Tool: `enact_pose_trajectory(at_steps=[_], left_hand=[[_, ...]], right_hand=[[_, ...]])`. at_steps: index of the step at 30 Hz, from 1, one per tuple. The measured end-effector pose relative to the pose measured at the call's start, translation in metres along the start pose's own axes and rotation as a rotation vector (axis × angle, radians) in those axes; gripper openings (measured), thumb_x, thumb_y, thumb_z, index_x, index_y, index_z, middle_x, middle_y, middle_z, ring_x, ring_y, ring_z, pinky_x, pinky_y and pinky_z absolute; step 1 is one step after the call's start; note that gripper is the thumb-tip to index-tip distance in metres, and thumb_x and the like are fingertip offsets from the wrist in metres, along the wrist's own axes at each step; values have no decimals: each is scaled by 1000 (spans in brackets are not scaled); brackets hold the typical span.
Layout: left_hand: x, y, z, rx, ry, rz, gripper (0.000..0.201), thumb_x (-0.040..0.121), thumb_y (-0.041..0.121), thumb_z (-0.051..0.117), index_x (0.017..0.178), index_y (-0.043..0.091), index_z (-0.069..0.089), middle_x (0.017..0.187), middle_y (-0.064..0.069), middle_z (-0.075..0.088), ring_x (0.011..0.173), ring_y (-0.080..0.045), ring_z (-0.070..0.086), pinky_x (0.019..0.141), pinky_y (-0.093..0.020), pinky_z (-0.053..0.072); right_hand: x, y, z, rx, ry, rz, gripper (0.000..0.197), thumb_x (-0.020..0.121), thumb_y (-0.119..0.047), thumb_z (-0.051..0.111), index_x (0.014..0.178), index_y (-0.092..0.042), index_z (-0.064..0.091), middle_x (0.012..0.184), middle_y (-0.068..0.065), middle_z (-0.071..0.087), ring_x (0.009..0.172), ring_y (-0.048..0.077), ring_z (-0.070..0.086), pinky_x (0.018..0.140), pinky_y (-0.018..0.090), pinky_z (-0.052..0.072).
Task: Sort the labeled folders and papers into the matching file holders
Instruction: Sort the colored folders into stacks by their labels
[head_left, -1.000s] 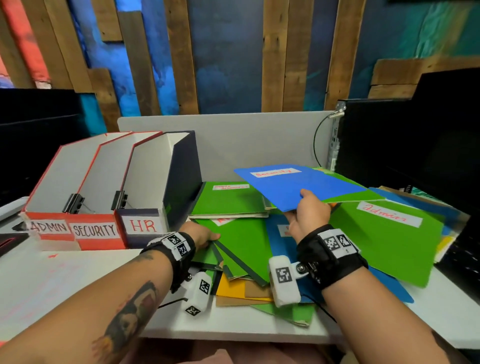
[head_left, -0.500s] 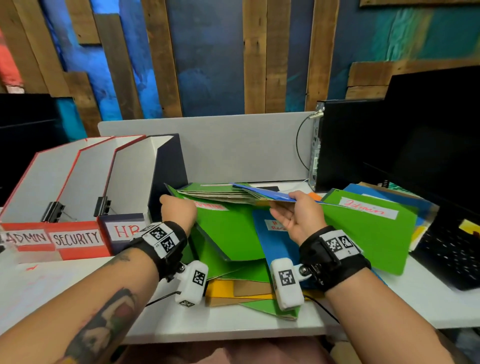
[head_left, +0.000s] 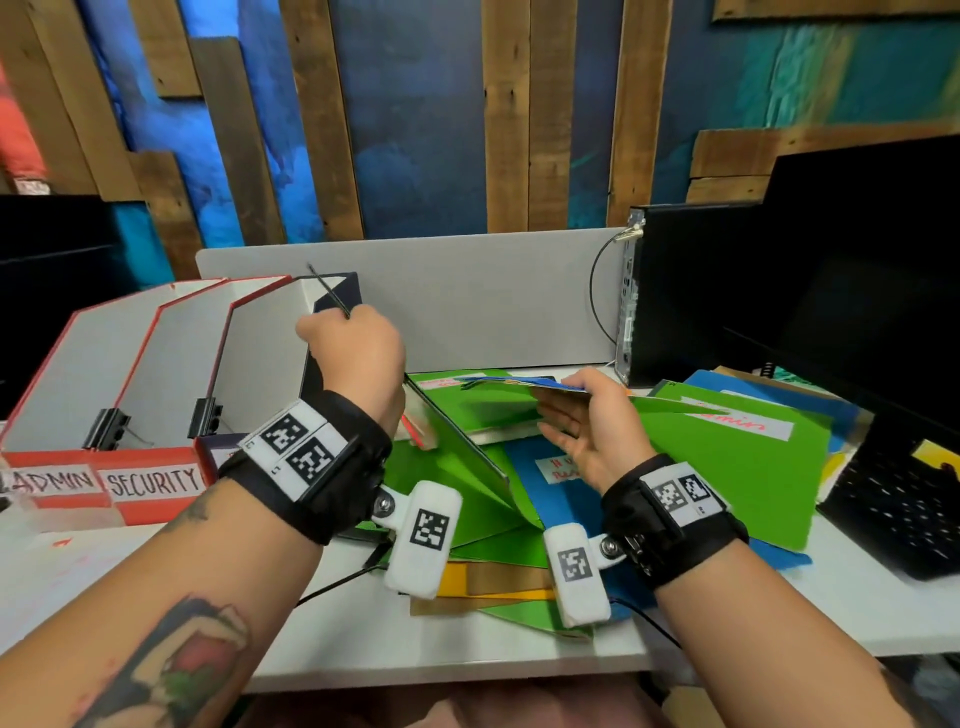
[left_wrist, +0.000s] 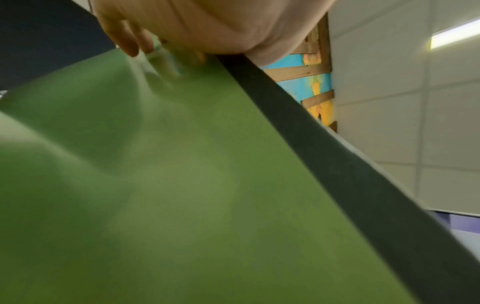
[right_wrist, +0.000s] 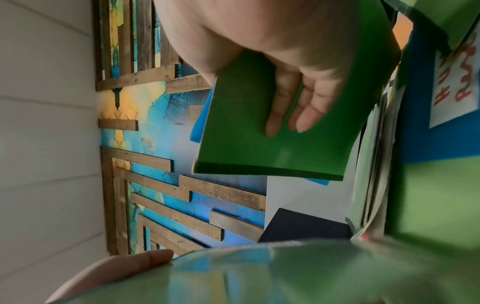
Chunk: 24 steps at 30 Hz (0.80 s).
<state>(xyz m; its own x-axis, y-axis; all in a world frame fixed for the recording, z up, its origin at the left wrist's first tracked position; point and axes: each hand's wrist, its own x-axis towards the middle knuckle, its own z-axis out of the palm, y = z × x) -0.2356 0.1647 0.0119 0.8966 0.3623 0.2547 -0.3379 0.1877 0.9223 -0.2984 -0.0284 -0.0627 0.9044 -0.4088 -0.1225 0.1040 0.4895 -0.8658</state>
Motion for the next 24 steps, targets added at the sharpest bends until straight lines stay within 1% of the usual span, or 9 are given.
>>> enact_pose_trajectory(at_steps=[2, 6, 8, 10, 12, 16, 18, 21, 24], left_hand=[[-3, 10, 6, -121, -35, 18, 23, 87, 12, 48, 73, 22, 33, 77, -7, 43, 83, -25, 47, 62, -27, 42], [-14, 24, 12, -288, -29, -41, 14, 88, 11, 45, 88, 23, 40, 108, -14, 59, 90, -28, 64, 81, -49, 59], [-14, 21, 12, -327, -39, -33, 18, 93, 3, 42, 89, 20, 45, 107, -19, 62, 86, -30, 65, 78, -53, 59], [-9, 12, 11, -334, -19, -42, 18, 94, -1, 40, 88, 12, 52, 99, -22, 64, 80, -31, 65, 74, -53, 60], [-2, 3, 8, -319, 7, -63, 18, 92, -1, 40, 92, 1, 59, 92, -23, 65, 75, -31, 63, 69, -50, 60], [10, -7, 3, -291, 43, -131, 19, 97, 3, 41, 92, 5, 59, 79, -15, 56, 63, -24, 57, 64, -34, 55], [16, -6, 3, -270, 36, -184, 19, 100, 4, 40, 96, 7, 57, 74, -7, 53, 52, -16, 55, 54, -25, 53], [19, -10, 7, -337, 16, -268, 19, 92, 5, 48, 106, 5, 61, 82, -14, 60, 60, -23, 61, 62, -42, 60], [11, -21, 12, -270, -126, -444, 58, 71, 18, 66, 127, 5, 58, 104, -16, 72, 80, -31, 73, 74, -59, 59]], right_hand=[[-1, 2, 2, -28, -41, 28, 10, 91, -21, 50, 82, -20, 56, 115, 12, 74, 100, 25, 62, 95, 41, 45], [-1, 3, 3, -91, -99, 101, 11, 89, -31, 49, 92, -22, 57, 118, 8, 74, 107, 26, 57, 103, 45, 37], [-3, 1, 3, -111, -123, 167, 17, 88, -35, 49, 88, -22, 59, 106, 10, 70, 80, 25, 54, 73, 37, 47], [-5, 0, 2, -167, -140, 213, 22, 88, -38, 48, 85, -19, 60, 88, 8, 63, 62, 22, 48, 50, 26, 39], [-3, -2, 0, -208, -143, 233, 27, 87, -40, 50, 92, -18, 64, 85, 4, 61, 71, 23, 48, 58, 26, 38], [0, -5, -7, -268, -91, 289, 33, 84, -42, 53, 102, -21, 69, 109, 8, 54, 109, 31, 46, 91, 46, 34], [-2, -7, -9, -65, -69, 313, 27, 86, -30, 56, 104, -14, 68, 113, 14, 55, 117, 40, 54, 96, 52, 43], [6, -10, -12, 213, 76, 124, 11, 89, -2, 49, 83, -6, 57, 91, 16, 63, 82, 29, 68, 68, 37, 59], [13, -16, -14, 255, 187, -53, 19, 92, 7, 49, 81, -6, 57, 86, 15, 64, 80, 27, 65, 62, 35, 59]])
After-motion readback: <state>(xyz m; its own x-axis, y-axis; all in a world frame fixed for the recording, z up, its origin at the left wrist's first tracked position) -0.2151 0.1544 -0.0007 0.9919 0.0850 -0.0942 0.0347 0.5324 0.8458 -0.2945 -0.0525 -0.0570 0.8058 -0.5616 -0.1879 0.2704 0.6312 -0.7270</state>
